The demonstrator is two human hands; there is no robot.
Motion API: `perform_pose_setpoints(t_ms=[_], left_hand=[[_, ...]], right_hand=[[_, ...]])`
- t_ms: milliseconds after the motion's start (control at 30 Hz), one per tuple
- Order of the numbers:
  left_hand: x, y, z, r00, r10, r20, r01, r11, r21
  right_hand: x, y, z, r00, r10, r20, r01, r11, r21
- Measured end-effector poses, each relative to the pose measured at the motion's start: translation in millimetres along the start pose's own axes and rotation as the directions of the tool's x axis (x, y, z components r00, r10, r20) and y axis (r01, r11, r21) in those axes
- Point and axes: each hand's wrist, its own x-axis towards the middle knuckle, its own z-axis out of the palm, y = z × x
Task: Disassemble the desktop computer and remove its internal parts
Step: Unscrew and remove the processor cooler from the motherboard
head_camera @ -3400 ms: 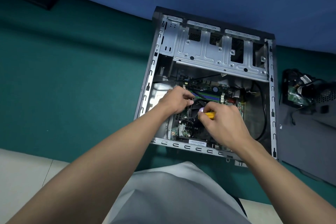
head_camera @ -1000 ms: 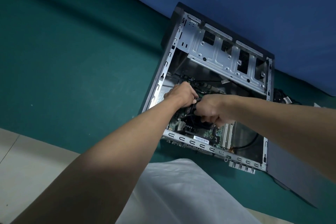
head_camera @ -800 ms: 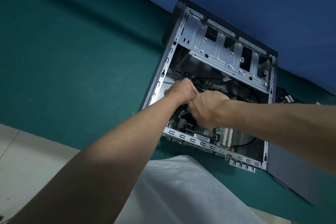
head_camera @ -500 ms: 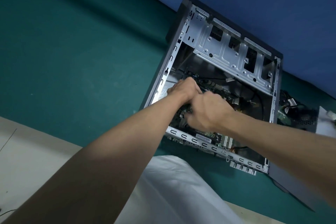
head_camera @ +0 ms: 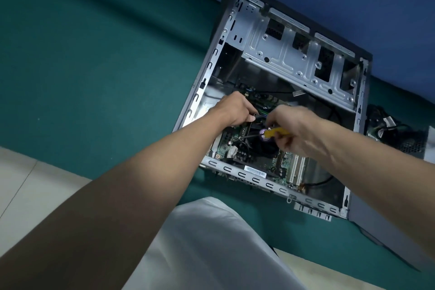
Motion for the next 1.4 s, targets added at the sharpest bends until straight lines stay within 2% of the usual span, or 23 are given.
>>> perform_pose_setpoints(t_ms=[67, 100, 133, 200, 233, 267, 367, 567, 633, 733, 800, 933, 1000, 1100, 1167, 1233, 1300, 1367, 1400], left_hand=[[-3, 0, 0, 1.0, 0.004, 0.0, -0.004, 1.0, -0.016], [-4, 0, 0, 1.0, 0.006, -0.002, -0.006, 1.0, -0.02], [-4, 0, -1, 1.0, 0.012, 0.0, -0.012, 1.0, -0.024], [-4, -1, -1, 1.0, 0.029, 0.007, -0.029, 0.999, -0.027], [-4, -2, -2, 0.999, 0.035, 0.006, -0.035, 0.999, -0.024], [-4, -3, -2, 0.999, 0.039, 0.004, -0.039, 0.999, -0.018], [-2, -5, -2, 0.999, 0.052, -0.001, -0.052, 0.999, -0.006], [1, -8, -3, 0.997, 0.075, -0.026, -0.075, 0.997, 0.025], [0, -7, -4, 0.997, 0.079, -0.02, -0.078, 0.996, 0.034], [-2, -7, -6, 0.996, 0.085, -0.012, -0.085, 0.996, 0.03], [-3, -7, -5, 0.996, 0.085, -0.017, -0.083, 0.994, 0.07], [-4, -8, -4, 0.997, 0.075, -0.015, -0.074, 0.995, 0.06], [-6, -6, -4, 0.996, 0.088, -0.011, -0.087, 0.995, 0.052], [-5, -8, -4, 0.995, 0.104, -0.01, -0.103, 0.993, 0.056], [-4, -8, -5, 0.996, 0.084, -0.002, -0.084, 0.994, 0.068], [-4, -8, -5, 0.997, 0.073, 0.005, -0.073, 0.996, 0.057], [-7, -6, -4, 0.997, 0.073, 0.005, -0.073, 0.997, 0.028], [-10, -5, -4, 0.997, 0.075, -0.006, -0.075, 0.997, 0.016], [-11, -5, -5, 0.996, 0.085, -0.006, -0.084, 0.996, 0.025]], right_hand=[[-3, 1, 3, 0.968, -0.212, -0.138, 0.193, 0.972, -0.136], [-7, 5, 5, 0.929, -0.334, -0.159, 0.282, 0.918, -0.279], [-10, 9, 7, 0.874, -0.469, -0.128, 0.369, 0.811, -0.455], [-19, 15, 9, 0.773, -0.631, 0.072, 0.49, 0.52, -0.699], [-23, 16, 10, 0.75, -0.639, 0.171, 0.517, 0.405, -0.754], [-24, 13, 11, 0.748, -0.62, 0.237, 0.524, 0.333, -0.784], [-22, -2, 7, 0.78, -0.552, 0.295, 0.497, 0.26, -0.828], [-14, -1, -1, 0.647, -0.588, 0.485, 0.54, -0.095, -0.836], [-11, -3, -2, 0.635, -0.593, 0.496, 0.533, -0.128, -0.836], [-10, -8, -2, 0.648, -0.591, 0.48, 0.52, -0.116, -0.846], [-13, -6, -1, 0.624, -0.598, 0.504, 0.509, -0.178, -0.842], [-22, 3, 4, 0.524, -0.545, 0.654, 0.517, -0.407, -0.753], [-27, 1, 6, 0.477, -0.47, 0.742, 0.506, -0.544, -0.67], [-33, -2, 7, 0.378, -0.314, 0.871, 0.423, -0.778, -0.464], [-30, -3, 3, 0.286, -0.18, 0.941, 0.295, -0.918, -0.265], [-26, -4, -2, 0.257, -0.1, 0.961, 0.232, -0.959, -0.162], [-25, -4, -4, 0.263, -0.143, 0.954, 0.308, -0.925, -0.223], [-22, 1, -1, 0.274, -0.27, 0.923, 0.45, -0.812, -0.371], [-20, 7, 1, 0.289, -0.383, 0.878, 0.536, -0.695, -0.479]])
